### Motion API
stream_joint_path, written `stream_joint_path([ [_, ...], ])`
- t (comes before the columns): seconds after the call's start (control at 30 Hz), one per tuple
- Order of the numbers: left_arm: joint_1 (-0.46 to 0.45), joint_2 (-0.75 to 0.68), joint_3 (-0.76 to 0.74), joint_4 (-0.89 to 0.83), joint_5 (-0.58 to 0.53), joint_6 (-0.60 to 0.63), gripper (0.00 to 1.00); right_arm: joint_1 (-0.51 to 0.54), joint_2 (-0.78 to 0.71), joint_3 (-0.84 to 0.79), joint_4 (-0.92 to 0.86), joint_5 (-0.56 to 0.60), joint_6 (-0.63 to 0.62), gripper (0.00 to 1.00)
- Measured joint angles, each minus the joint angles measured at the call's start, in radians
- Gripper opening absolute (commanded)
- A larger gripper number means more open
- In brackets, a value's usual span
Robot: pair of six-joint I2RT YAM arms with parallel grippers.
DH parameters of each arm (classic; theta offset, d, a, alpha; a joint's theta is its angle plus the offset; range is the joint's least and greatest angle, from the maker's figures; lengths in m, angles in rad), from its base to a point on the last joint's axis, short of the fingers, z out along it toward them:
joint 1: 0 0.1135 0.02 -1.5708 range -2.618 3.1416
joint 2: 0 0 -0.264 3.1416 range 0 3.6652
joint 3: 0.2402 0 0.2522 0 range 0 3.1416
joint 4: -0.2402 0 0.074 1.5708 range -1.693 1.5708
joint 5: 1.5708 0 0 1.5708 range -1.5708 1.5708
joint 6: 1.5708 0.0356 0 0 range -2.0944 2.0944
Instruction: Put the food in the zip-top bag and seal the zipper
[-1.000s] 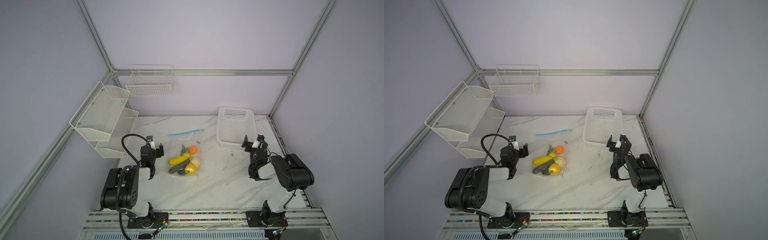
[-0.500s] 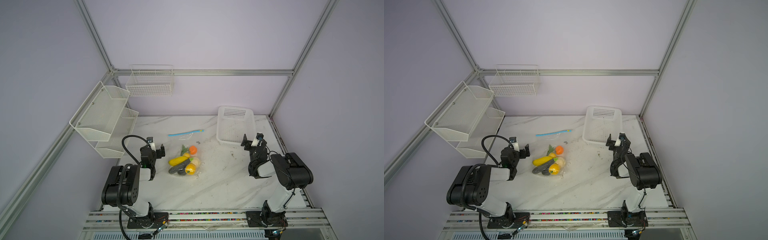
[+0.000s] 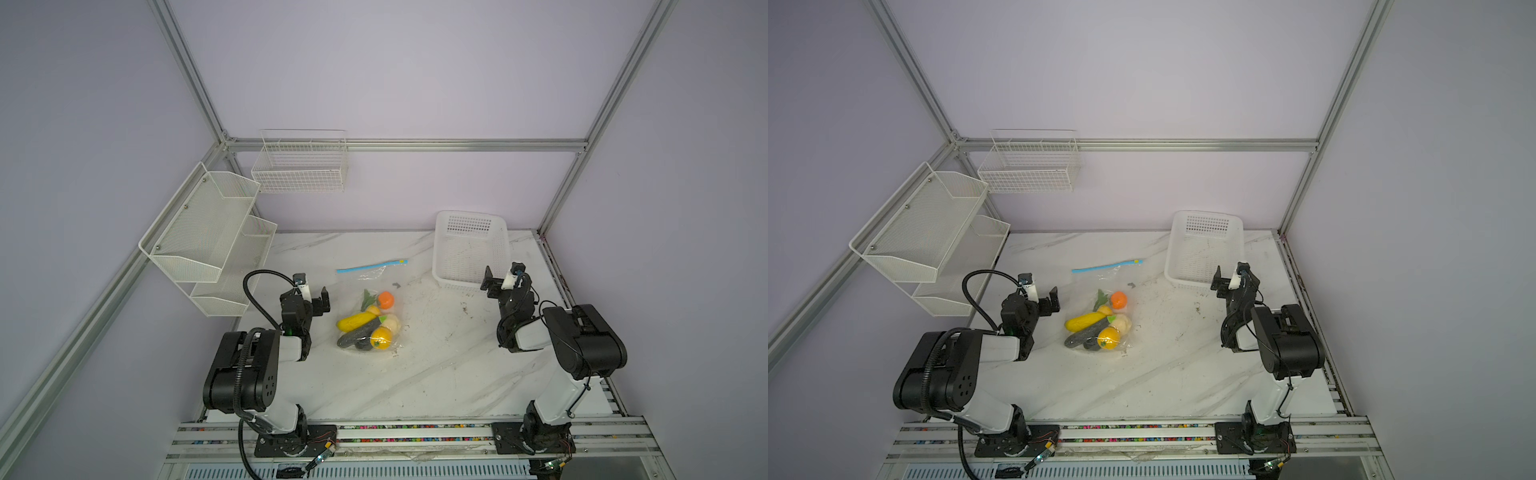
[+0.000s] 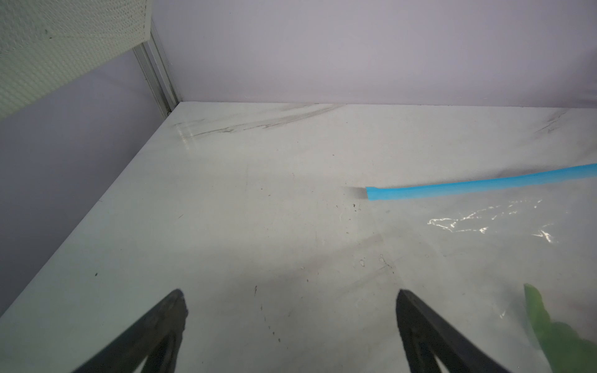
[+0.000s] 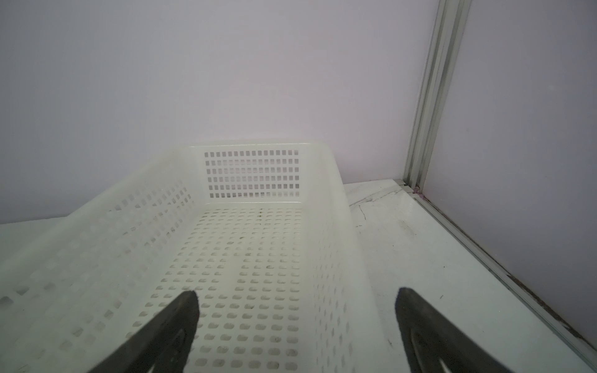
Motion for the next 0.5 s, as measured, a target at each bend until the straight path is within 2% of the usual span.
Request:
stream_joint_path([
  [0.5, 0.0, 0.0, 0.0, 0.002, 0.0, 0.0, 1.0, -0.015, 0.0, 0.006, -0.016, -0.054, 0.01, 0.97],
])
